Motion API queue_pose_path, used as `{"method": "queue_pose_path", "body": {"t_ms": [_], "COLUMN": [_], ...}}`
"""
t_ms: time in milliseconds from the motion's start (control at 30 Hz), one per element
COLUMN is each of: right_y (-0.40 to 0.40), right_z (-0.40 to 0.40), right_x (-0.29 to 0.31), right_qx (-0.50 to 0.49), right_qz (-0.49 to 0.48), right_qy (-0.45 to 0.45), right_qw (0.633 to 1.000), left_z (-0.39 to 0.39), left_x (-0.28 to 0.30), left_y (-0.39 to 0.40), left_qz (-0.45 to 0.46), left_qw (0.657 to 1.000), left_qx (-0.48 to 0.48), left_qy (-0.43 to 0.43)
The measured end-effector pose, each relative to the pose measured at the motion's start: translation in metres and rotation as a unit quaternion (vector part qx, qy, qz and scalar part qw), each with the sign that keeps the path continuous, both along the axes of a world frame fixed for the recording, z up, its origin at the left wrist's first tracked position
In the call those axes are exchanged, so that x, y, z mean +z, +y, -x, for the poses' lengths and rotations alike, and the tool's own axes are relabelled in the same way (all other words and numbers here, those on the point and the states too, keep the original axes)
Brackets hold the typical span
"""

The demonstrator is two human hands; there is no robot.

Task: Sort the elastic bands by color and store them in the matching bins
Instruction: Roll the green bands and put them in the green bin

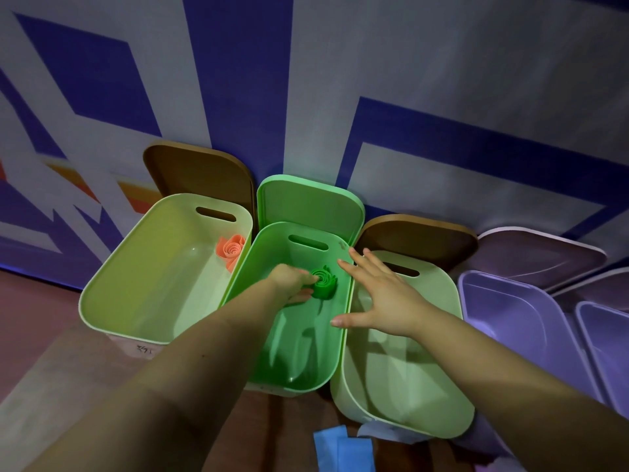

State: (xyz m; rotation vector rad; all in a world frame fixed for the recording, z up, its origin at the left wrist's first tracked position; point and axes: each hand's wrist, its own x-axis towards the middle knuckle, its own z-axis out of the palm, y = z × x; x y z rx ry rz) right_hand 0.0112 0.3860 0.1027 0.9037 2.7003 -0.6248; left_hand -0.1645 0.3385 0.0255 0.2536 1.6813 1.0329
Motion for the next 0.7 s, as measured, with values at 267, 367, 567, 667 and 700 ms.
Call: {"method": "queue_pose_path", "body": {"t_ms": [267,367,567,667,700], "right_y": [-0.0022,-0.0023,-0.0028,-0.0026,-0.0024], "right_z": [0.0002,0.0001,-0.0005,-0.0002,-0.0001], "right_x": [0.0009,0.0003,-0.0001,-0.0012,-0.0016], "right_qx": [-0.006,-0.006,-0.011,-0.011,-0.011], "right_qz": [0.004,0.003,0.007,0.008,0.009], "right_qy": [0.002,0.005,0.007,0.011,0.011], "right_qw": [1.0,1.0,1.0,1.0,1.0], "left_z": [-0.007,-0.0087,-0.0088,-0.0061,-0.0055], "left_x": [-0.0017,-0.003,-0.003,-0.0021,-0.0016], "left_y": [0.0043,0.0053,-0.0014,-0.0014,-0.0013], "left_qz": [-0.055,-0.046,-0.017,-0.025,-0.027], "left_qw": [0.992,0.991,0.998,0.997,0.997], "left_qx": [-0.032,-0.017,-0.01,-0.024,-0.03], "left_qy": [0.108,0.122,0.061,0.069,0.069]}}
